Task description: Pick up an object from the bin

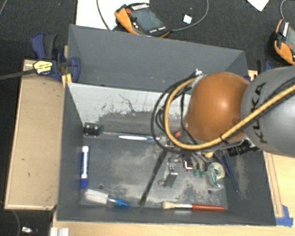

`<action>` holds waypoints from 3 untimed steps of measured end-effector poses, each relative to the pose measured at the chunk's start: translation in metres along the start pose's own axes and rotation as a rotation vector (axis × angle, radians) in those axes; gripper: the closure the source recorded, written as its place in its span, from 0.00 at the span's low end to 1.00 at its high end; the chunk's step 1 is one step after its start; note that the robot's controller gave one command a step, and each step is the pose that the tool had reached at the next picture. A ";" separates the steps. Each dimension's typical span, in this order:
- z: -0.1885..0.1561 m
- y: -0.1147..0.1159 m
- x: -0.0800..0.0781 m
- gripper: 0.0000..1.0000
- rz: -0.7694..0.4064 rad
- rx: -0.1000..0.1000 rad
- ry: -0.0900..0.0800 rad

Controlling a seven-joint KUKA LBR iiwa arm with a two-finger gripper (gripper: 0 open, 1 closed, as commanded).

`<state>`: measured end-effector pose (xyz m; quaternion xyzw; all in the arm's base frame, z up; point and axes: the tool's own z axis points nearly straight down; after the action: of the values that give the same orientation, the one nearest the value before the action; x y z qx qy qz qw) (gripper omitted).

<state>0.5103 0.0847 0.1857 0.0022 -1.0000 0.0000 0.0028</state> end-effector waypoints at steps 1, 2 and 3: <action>-0.004 0.000 -0.002 0.00 0.005 -0.001 -0.008; 0.097 -0.026 -0.026 0.00 -0.336 0.001 -0.011; 0.052 -0.021 -0.027 0.00 -0.552 0.002 -0.018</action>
Offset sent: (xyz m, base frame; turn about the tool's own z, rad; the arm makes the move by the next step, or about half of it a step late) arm 0.0282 -0.0299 -0.1157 -0.3901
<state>0.5373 0.0642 0.1338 0.2748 -0.9615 0.0000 -0.0064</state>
